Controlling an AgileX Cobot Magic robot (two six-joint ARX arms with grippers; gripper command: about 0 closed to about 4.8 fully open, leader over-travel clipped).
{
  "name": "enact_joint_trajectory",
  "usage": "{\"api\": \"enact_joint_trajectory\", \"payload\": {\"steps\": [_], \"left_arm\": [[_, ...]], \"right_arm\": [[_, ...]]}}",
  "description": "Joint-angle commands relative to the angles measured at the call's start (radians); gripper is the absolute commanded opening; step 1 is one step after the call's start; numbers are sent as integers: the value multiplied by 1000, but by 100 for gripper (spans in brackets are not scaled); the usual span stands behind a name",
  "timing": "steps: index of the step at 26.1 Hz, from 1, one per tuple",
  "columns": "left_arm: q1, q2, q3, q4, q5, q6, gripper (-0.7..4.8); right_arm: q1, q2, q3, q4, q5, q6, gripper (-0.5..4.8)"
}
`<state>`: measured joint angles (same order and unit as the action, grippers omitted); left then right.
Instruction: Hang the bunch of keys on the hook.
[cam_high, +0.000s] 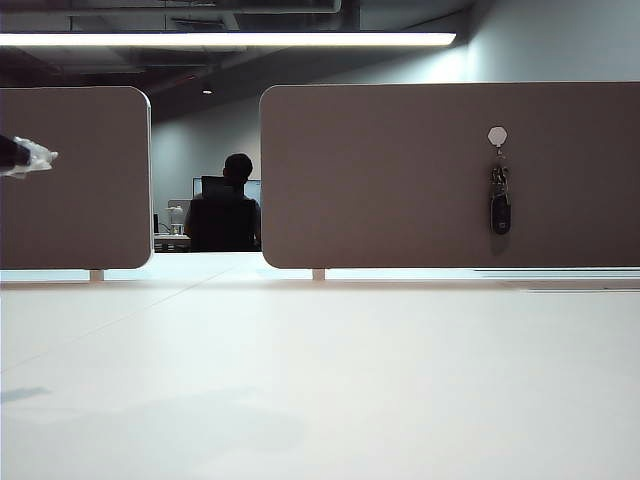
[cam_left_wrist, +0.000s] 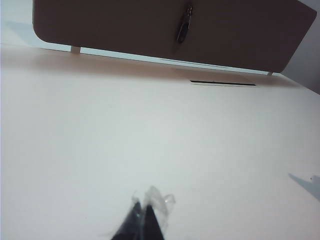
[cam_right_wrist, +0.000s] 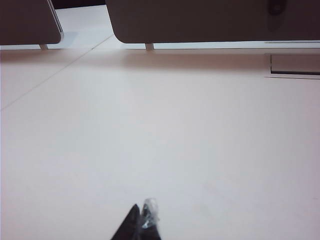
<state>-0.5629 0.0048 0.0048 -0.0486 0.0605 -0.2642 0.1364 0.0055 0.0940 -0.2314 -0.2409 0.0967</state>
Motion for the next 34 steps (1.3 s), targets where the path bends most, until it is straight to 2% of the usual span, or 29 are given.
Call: {"api": "enact_joint_trajectory", "payload": {"steps": [1,10,13,15,18,21,25,27,30,34], "left_arm": [[0,1,2,-29,8,-6,-5],[0,1,2,-41,8,-5,-5],[3,0,3,-41,6,-5,-5],[33,0,4,-42,23,-5,-5],[137,0,4,-40,106,-5,-5],[293,0,3,-43,164,-5,-5],[503,0,2,-43,156,-5,-5],[568,0,2,-43,117,-5,-5],[619,0,2,-43,89,-5,-5],[638,0,2,-43,90,-5,-5]], "right_arm": [[-1,-1,-37,21,4,-61,-8],[-1,6,-78,50,33,-66,-8],[-1,6,-79,58,33,-34,-8],[-1,5,-79,73,34,-34,-8],[0,-3,-80,96,77,-34,-9],[-1,-5,-80,126,113,-23,-8],[-1,-5,-81,151,142,-22,-8],[-1,-5,-82,158,159,-22,-8],[-3,-5,-81,158,173,-22,-8],[0,-5,-81,152,169,-19,-8]]}}
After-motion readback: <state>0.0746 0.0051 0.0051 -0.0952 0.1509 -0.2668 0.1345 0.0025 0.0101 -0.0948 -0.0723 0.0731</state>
